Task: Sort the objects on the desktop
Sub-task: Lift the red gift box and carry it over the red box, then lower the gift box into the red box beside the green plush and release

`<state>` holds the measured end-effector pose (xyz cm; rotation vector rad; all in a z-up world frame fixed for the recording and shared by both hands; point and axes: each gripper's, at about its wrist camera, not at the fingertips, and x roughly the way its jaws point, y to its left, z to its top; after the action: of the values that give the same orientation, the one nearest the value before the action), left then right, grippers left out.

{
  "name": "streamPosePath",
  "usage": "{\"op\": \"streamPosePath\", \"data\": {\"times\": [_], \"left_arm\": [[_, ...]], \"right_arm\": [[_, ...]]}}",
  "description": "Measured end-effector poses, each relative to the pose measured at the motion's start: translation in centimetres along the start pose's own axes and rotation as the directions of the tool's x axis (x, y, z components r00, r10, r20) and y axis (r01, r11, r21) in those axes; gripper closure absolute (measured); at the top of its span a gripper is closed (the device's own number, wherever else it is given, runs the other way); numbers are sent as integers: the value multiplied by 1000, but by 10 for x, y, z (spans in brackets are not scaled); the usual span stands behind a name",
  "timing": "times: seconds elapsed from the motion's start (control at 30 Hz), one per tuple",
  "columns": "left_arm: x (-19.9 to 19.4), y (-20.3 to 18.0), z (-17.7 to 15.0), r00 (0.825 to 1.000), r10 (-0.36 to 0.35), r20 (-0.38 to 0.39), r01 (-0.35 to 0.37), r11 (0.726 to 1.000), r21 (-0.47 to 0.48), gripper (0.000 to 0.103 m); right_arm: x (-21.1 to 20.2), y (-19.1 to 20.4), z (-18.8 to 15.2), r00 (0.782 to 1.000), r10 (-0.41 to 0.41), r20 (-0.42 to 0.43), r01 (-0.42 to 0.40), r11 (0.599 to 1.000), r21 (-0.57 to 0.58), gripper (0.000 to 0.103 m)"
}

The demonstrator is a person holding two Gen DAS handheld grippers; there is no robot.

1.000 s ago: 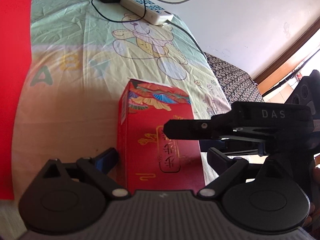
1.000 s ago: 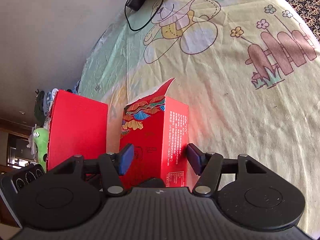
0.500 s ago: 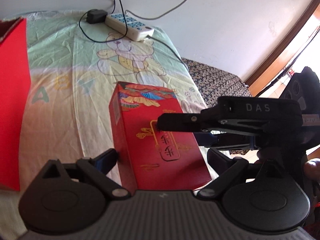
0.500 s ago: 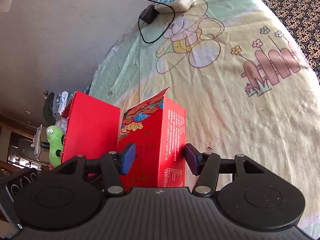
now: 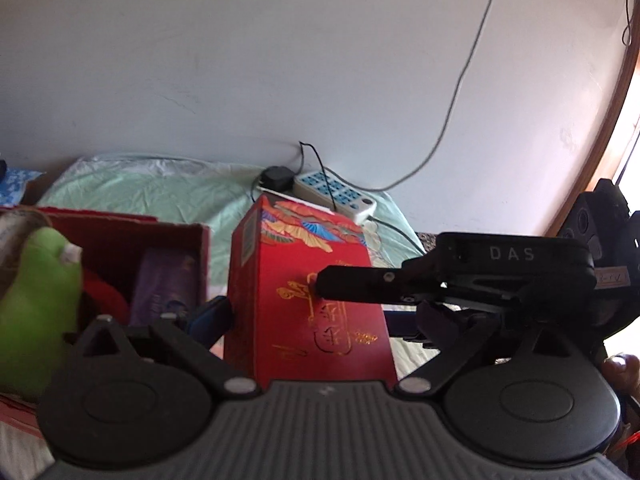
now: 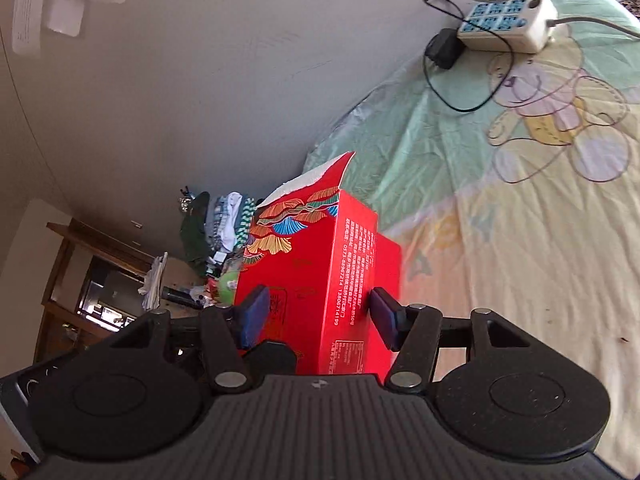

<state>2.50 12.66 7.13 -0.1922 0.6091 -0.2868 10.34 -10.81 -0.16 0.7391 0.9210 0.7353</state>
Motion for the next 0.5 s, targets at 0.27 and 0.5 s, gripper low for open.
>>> {"op": "streamPosePath", "data": {"times": [0.27, 0.5], "left_arm": [[-16, 66, 2, 998, 57, -25, -58, 997, -41, 4], [-4, 102, -4, 995, 28, -95, -31, 999, -34, 4]], "right_arm": [[75, 46, -8, 999, -9, -51, 6, 998, -59, 44], [116, 70, -19, 992, -106, -64, 96, 986, -135, 41]]}}
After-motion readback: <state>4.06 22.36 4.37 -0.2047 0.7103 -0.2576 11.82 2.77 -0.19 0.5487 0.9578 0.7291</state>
